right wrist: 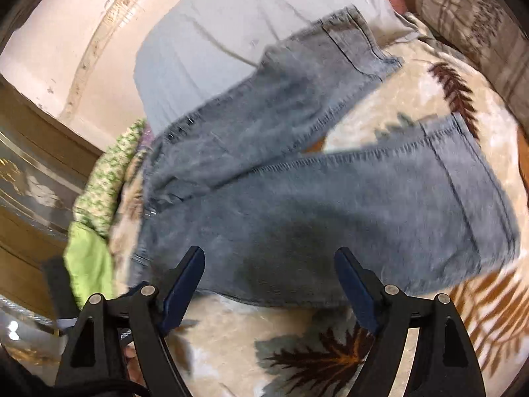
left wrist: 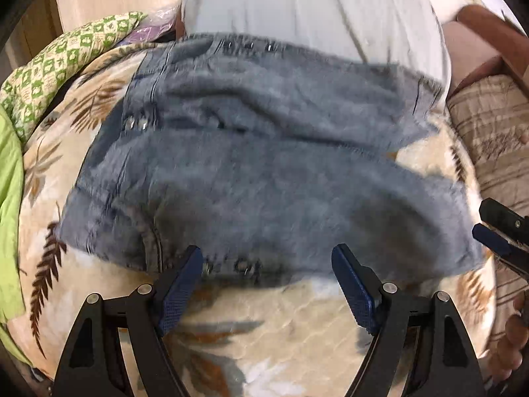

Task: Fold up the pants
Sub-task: 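Grasp the jeans leg hem with the right gripper and lift it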

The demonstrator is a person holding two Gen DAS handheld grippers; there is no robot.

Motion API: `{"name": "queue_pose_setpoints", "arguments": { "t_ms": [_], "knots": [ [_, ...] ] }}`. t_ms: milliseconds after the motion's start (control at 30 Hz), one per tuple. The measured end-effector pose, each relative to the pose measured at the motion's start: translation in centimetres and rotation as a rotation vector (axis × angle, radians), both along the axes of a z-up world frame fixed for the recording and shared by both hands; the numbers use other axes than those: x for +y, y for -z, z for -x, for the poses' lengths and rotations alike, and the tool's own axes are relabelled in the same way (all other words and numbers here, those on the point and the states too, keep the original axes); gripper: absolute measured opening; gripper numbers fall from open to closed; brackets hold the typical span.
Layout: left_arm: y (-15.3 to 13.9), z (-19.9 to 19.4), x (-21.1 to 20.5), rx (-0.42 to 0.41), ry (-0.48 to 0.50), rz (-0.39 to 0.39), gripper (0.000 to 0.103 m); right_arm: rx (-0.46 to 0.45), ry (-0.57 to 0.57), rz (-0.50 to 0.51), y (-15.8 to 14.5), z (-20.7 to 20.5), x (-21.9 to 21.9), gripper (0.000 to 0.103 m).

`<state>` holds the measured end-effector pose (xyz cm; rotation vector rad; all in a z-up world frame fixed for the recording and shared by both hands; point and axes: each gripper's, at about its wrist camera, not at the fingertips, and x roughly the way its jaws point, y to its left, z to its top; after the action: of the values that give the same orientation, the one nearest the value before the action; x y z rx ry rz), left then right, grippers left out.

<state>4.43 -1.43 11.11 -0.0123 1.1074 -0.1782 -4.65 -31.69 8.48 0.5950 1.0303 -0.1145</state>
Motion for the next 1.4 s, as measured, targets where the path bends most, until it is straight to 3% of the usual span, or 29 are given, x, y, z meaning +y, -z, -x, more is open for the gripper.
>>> {"name": "queue_pose_setpoints", "arguments": {
  "t_ms": [100, 200, 300, 433, 533, 600, 700, 733, 800, 833, 867, 1000, 1133, 1233, 1400],
  "knots": [
    [-2.6, -2.5, -0.2, -0.041, -0.013, 0.022, 0.08, -0.018, 0.014, 0.072, -2.6, -2.7, -2.5, 0.081],
    [-3.7, -5.7, -0.6, -0.064, -0.033, 0.07, 0.081, -0.008, 0.057, 0.076, -3.1, -6.6, -5.9, 0.081],
    [-2.0, -8.1, -1.2, -0.058, -0.037, 0.087, 0.08, 0.002, 0.12, 0.043, -2.2, -11.3, -9.4, 0.078],
    [1.7, -8.3, -0.2, -0.081, -0.086, 0.097, 0.079, 0.039, 0.236, -0.028, 0.8, -17.9, -13.9, 0.059],
    [3.2, -9.4, 0.0, -0.049, -0.097, 0.073, 0.077, 0.036, 0.323, -0.096, 2.1, -21.5, -16.4, 0.058],
    [3.3, -9.9, 0.4, -0.056, -0.108, 0.102, 0.077, 0.041, 0.367, -0.082, 2.4, -23.2, -17.2, 0.06],
    [3.2, -10.1, 0.8, -0.045, -0.094, 0.122, 0.077, 0.12, 0.428, -0.055, 4.2, -24.3, -17.7, 0.057],
    [3.2, -10.0, 0.9, -0.042, -0.093, 0.125, 0.077, 0.131, 0.43, -0.041, 4.5, -24.4, -17.7, 0.043],
    [2.7, -9.9, 1.0, -0.034, -0.095, 0.139, 0.077, 0.125, 0.418, -0.005, 4.5, -24.1, -17.2, 0.031],
    [2.7, -9.7, 1.0, -0.033, -0.093, 0.145, 0.077, 0.127, 0.412, 0.017, 4.1, -23.8, -16.8, 0.012],
    [2.2, -9.5, 1.0, -0.031, -0.09, 0.152, 0.077, 0.124, 0.404, 0.039, 3.7, -23.4, -16.4, 0.009],
    [1.6, -9.1, 0.3, -0.019, -0.081, 0.165, 0.077, 0.053, 0.322, 0.149, 0.4, -20.0, -13.1, 0.007],
    [1.4, -9.8, -2.0, 0.032, -0.061, 0.174, 0.077, -0.049, 0.218, 0.167, -2.8, -13.7, -9.3, 0.007],
    [1.3, -11.7, -4.5, 0.102, -0.069, 0.241, 0.077, -0.09, 0.197, 0.124, -2.6, -8.1, -7.8, 0.007],
    [1.3, -15.2, -8.3, 0.187, -0.104, 0.334, 0.077, -0.074, 0.18, 0.018, -0.8, -5.5, -8.2, 0.007]
  ]
}}
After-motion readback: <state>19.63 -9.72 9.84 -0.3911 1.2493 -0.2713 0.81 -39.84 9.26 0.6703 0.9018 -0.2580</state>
